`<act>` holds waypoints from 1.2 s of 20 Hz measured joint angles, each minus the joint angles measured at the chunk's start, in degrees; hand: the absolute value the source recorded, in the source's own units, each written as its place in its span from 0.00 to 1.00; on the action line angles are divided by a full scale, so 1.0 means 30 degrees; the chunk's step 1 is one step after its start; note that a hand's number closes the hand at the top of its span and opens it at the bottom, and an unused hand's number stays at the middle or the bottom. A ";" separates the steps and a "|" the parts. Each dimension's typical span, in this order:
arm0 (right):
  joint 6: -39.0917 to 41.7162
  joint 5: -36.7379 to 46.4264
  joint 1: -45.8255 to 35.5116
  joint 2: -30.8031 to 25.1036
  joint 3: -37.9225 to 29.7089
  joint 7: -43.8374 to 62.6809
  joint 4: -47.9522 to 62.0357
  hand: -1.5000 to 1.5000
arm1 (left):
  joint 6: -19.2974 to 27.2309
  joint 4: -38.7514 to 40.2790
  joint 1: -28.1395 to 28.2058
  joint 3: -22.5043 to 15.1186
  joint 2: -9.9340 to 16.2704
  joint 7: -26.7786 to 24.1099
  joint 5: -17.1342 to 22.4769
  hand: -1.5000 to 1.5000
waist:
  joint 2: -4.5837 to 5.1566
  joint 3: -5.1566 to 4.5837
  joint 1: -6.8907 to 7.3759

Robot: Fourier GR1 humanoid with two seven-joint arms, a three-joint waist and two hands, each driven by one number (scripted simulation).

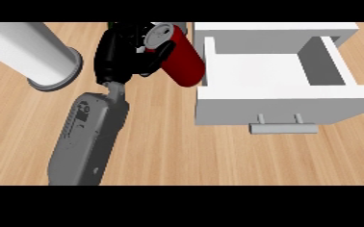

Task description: Pick up the can, place it into the drawer and close the drawer

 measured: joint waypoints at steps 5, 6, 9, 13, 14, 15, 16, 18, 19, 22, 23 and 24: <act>0.0187 0.0709 0.0078 0.0184 0.0443 -0.0755 0.0391 0.00 | 0.1669 0.0920 -0.2091 -0.0844 -0.0022 0.0560 0.0238 1.00 | 0.0024 -0.0002 -0.0110; 0.0305 0.0669 0.0182 0.0230 0.0484 -0.0868 0.0449 0.00 | 0.2010 0.1274 -0.2607 -0.0903 -0.0024 0.0640 0.0278 1.00 | 0.0028 0.0000 -0.0139; 0.0441 0.0855 -0.0105 0.0110 0.0494 -0.1125 0.0906 0.00 | 0.2500 0.2541 -0.4024 -0.1073 -0.0029 0.0537 0.0488 1.00 | 0.0049 0.0003 -0.0179; 0.0732 0.0816 -0.0063 0.0145 0.0405 -0.1233 0.1015 0.00 | 0.3884 0.3836 -0.5685 -0.1986 -0.0031 0.0524 0.0917 1.00 | 0.0056 -0.0001 -0.0266; 0.0590 0.0791 0.0023 0.0197 0.0474 -0.1194 0.0820 0.00 | 0.4064 0.4001 -0.5946 -0.2116 -0.0032 0.0487 0.1069 1.00 | 0.0054 0.0004 -0.0264; 0.0689 0.0766 0.0005 0.0205 0.0416 -0.1231 0.0958 0.00 | 0.4279 0.4412 -0.6240 -0.2343 -0.0032 0.0289 0.1299 1.00 | 0.0058 -0.0001 -0.0282; 0.0550 0.0657 0.0214 0.0245 0.0558 -0.1129 0.0574 0.00 | 0.4503 0.4670 -0.6771 -0.2368 -0.0032 0.0461 0.1318 1.00 | 0.0058 0.0005 -0.0297; 0.0545 0.0815 0.0040 0.0164 0.0615 -0.1291 0.0851 0.00 | 0.4869 0.5742 -0.7570 -0.2597 -0.0033 -0.0078 0.1894 1.00 | 0.0080 0.0002 -0.0360; 0.0588 0.0972 -0.0105 0.0161 0.0663 -0.1327 0.0971 0.00 | 0.5168 0.6276 -0.8200 -0.2762 -0.0033 -0.0078 0.2148 1.00 | 0.0093 0.0002 -0.0397; 0.0372 0.1064 0.0004 0.0166 0.0901 -0.1360 0.0776 0.00 | 0.5387 0.7637 -0.9155 -0.3015 -0.0034 -0.0693 0.2932 1.00 | 0.0108 0.0007 -0.0451; 0.0410 0.0994 0.0062 0.0216 0.0920 -0.1332 0.0692 0.00 | 0.5444 0.8099 -0.9617 -0.3035 -0.0034 -0.0670 0.3086 1.00 | 0.0108 0.0004 -0.0460; 0.0249 0.1077 -0.0080 0.0255 0.1065 -0.1191 0.0597 0.00 | 0.5625 0.8532 -1.0012 -0.3264 -0.0033 -0.0788 0.3454 1.00 | 0.0118 0.0005 -0.0496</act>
